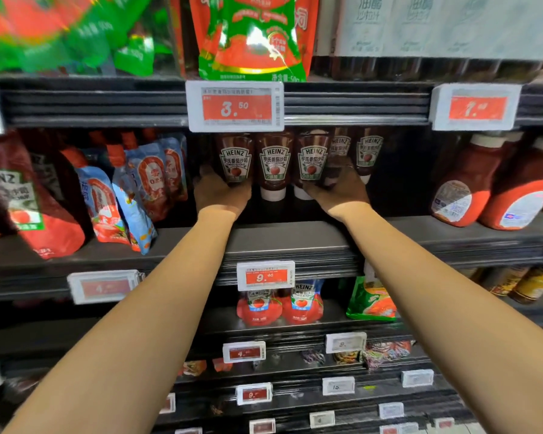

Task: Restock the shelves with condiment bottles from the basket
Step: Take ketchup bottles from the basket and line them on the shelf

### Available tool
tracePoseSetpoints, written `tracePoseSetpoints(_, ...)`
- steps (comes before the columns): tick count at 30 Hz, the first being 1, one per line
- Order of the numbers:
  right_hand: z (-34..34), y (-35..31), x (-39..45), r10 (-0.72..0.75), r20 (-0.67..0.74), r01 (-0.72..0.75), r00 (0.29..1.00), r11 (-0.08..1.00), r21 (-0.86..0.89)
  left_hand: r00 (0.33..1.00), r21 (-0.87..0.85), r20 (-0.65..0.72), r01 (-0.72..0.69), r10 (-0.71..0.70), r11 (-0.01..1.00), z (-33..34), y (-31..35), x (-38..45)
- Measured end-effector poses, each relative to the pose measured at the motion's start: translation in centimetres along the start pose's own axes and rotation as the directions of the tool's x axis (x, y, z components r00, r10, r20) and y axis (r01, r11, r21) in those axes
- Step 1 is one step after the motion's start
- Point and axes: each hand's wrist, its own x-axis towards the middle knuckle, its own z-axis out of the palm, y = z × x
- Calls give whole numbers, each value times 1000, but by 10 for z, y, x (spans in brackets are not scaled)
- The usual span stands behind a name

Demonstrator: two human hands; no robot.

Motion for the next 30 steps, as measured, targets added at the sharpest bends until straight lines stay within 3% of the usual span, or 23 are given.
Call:
tracePoseSetpoints(3, -9, -2, -16, 62, -31, -64, 998, 996, -58, 1000, -17, 3, -30, 30, 999, -11, -8, -11)
tracePoseSetpoints(6, -21, -6, -42, 100, -30, -103, 995, 990, -101, 987, -56, 17, -160, 161, 986, -24, -21, -26)
tracePoseSetpoints(9, -30, -12, -79, 82, -166, -123, 983, 959, -256, 966, -195, 95, -221, 242, 956, -37, -37, -33)
tracePoseSetpoints(12, -31, -17, -122, 11, -301, -59, 953, 987, -150, 945, -290, 167, -224, 280, 930, -50, -52, -40)
tracePoseSetpoints(15, -29, -20, -165, -32, -346, 34, 938, 999, -1, 918, -346, 210, -251, 335, 904, -66, -60, -52)
tracePoseSetpoints(18, -29, -17, -205, -51, -362, 70, 931, 997, 39, 873, -390, 195, -349, 447, 852, -84, -67, -75)
tracePoseSetpoints(24, -32, 18, -266, 58, -190, -26, 980, 986, 163, 839, -448, 132, -425, 528, 787, -114, -98, -148)
tracePoseSetpoints(27, -22, 56, -309, 141, -58, -127, 988, 971, 202, 888, -377, 201, -320, 414, 869, -103, -142, -193)
tracePoseSetpoints(30, 5, 114, -367, 281, 159, -299, 947, 948, 105, 891, -233, 401, -125, 212, 964, -77, -205, -243)
